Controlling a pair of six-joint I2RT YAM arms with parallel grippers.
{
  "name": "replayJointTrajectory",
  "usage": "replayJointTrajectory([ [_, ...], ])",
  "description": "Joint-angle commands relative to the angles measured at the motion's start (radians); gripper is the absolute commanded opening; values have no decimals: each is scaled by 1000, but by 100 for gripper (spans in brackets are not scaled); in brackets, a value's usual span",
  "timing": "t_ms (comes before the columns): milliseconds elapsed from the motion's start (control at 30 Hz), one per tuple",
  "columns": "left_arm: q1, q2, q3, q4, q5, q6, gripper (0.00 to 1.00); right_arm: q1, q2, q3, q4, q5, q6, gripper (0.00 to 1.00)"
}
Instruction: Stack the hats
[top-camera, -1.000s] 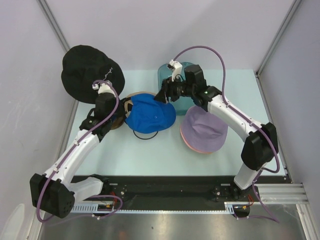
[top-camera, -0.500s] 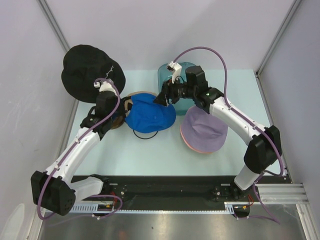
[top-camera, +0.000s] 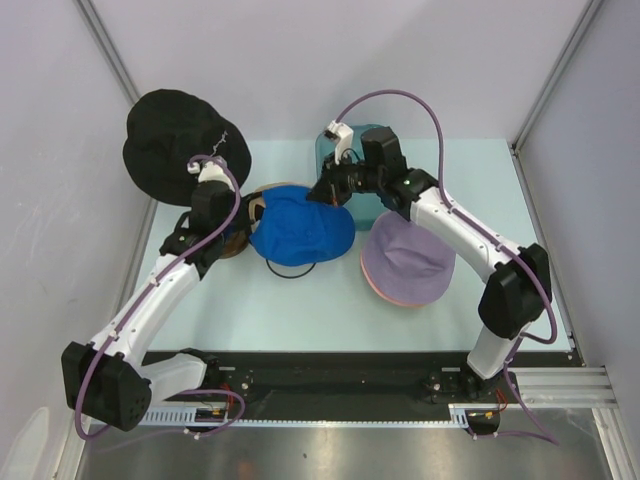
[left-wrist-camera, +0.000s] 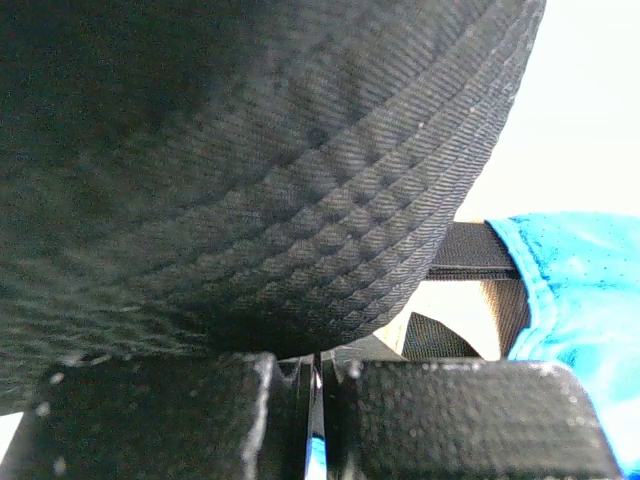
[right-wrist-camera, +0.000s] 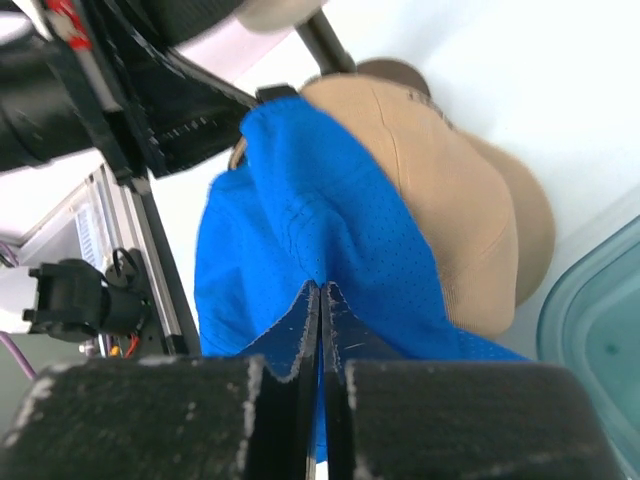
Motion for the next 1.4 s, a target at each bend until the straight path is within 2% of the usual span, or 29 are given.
replayJointTrajectory([
  [0,15,-11,50,49,-17,28,0,6,-7,115,-16,22,-16,0],
  [200,32,12,55,54,-21,22,0,10,65,213,-37,92,-9,0],
  [500,41,16,29,-3,-60,8,0,26,303,477,-138,143,-33,0],
  [867,41,-109,-135,-41,-44,-29,0,36,346,514,-140,177,-7,2],
  [900,41,-123,-149,-35,-34,-29,0,36,343,511,-138,172,-2,5],
  [1000,41,-154,-195,-17,4,-23,0,29,322,505,-135,151,11,32],
  [1033,41,-160,-213,-6,13,-18,0,27,308,506,-138,147,10,48],
  [1100,41,-162,-227,0,27,-18,1,24,292,505,-152,147,10,63],
  [1133,41,-160,-240,6,29,-20,0,23,285,503,-158,155,11,75],
  [1267,41,-153,-272,18,30,-24,0,21,205,459,-175,184,10,87],
  [1367,40,-153,-303,40,38,-24,0,21,118,372,-148,192,13,90],
])
